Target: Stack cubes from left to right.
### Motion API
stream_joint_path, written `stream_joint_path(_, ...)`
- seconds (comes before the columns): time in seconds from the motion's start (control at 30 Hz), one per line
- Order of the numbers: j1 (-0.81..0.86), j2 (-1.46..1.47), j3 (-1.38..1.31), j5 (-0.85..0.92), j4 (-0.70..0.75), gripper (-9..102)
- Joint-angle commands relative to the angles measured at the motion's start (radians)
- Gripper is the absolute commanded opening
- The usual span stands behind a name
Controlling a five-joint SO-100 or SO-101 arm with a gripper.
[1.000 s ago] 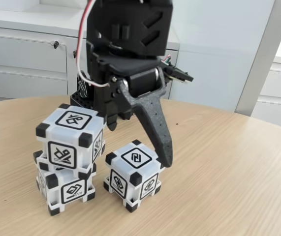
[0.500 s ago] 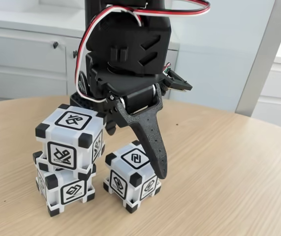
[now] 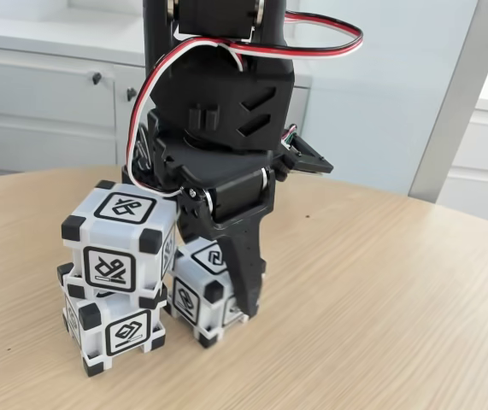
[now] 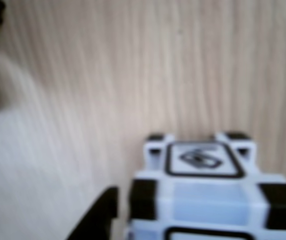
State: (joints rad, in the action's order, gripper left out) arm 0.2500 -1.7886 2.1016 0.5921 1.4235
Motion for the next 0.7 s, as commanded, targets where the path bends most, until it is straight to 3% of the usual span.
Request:
stream_joint_path(0.0,0.011,0.000,-0.020,-0.017,0.005,16)
stream_joint_path(0.23,0.011,-0.017,-0.020,-0.044,0.005,0)
stream_joint_path(0.67,-0.006,-0.164,-0.025,-0.140,0.005,0)
